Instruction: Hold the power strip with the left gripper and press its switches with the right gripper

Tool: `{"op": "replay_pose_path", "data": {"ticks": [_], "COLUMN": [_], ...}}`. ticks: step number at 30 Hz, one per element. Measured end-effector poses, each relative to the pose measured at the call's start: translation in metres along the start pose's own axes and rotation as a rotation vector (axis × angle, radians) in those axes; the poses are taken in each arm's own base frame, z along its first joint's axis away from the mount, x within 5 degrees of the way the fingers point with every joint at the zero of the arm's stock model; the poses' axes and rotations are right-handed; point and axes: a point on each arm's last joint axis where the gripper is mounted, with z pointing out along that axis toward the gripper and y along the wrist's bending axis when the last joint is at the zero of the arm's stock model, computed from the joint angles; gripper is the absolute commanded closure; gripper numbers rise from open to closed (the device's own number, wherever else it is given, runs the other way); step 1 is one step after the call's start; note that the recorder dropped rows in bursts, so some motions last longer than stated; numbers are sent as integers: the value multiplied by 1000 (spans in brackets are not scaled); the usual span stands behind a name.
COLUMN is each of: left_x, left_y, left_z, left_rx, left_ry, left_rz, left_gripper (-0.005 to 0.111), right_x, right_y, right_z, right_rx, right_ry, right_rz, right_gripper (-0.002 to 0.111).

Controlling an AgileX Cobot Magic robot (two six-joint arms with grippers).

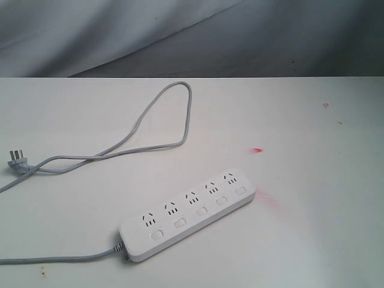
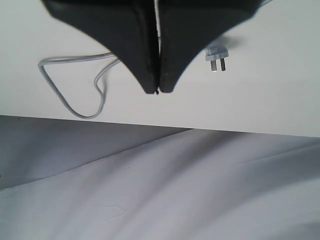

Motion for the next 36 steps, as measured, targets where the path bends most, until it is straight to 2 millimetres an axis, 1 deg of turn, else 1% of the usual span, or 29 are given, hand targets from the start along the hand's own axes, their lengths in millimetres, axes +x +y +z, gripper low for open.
{"op": "replay_pose_path", "data": {"ticks": [36], "left_x": [0], "left_y": [0], "left_z": [0], "left_rx": [0], "left_ry": [0], "left_rz": [0], "left_gripper": [107], "right_x": [0], "right_y": [-1], "right_z": [0], "right_rx": [24], "right_ry": [0], "right_rz": [7], "right_gripper": [108]}}
